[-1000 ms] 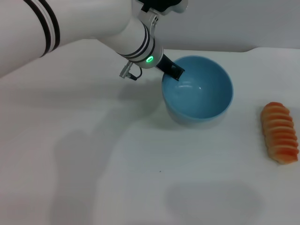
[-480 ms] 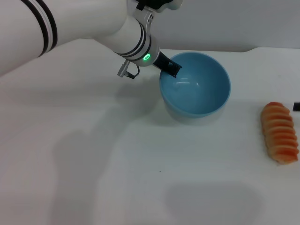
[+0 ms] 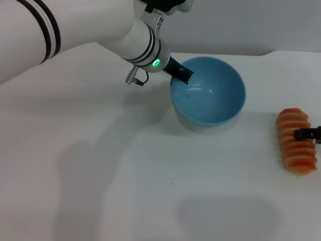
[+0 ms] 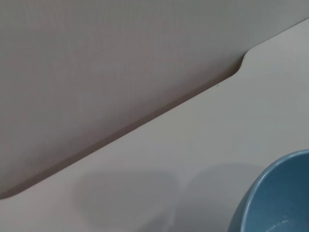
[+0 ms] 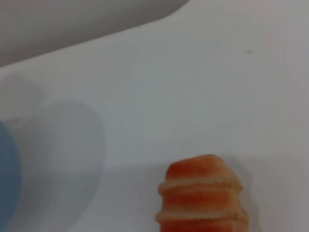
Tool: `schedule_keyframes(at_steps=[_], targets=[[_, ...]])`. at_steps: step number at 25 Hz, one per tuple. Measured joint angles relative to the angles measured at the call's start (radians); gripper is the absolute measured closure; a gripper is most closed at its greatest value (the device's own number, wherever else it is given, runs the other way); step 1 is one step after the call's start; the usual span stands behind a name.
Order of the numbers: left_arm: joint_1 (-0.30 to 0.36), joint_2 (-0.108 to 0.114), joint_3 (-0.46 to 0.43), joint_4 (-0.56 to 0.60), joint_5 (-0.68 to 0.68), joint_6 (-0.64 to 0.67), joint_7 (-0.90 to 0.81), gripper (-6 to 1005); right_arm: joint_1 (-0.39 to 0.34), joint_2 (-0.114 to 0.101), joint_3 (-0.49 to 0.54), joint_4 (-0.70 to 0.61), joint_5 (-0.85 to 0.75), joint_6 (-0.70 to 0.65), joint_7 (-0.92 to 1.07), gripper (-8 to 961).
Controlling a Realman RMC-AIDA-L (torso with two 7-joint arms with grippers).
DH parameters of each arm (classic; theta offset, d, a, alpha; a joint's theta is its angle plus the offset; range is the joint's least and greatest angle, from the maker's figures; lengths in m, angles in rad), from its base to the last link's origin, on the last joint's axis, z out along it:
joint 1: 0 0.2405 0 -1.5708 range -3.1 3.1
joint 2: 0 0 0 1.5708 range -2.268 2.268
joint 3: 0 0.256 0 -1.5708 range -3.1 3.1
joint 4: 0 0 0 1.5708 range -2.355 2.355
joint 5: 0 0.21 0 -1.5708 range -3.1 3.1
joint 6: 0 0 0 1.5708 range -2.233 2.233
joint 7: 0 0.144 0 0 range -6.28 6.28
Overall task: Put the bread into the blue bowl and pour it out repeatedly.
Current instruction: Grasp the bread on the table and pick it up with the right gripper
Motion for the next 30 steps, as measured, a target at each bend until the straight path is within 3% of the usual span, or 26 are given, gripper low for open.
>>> schedule_keyframes(at_steps=[23,30], targets=[[0.014,-0.003,0.004,0.003,-0.008,-0.024,0.000,1000,0.024,-0.005,-0.061,0.113,0.176,0.065,-0.139,250],[0.020,-0.003,0.000,0.002,-0.008,-0.026,0.000,1001,0.017,-0.006,-0.060,0.096,0.184,0.056,-0.153,400]])
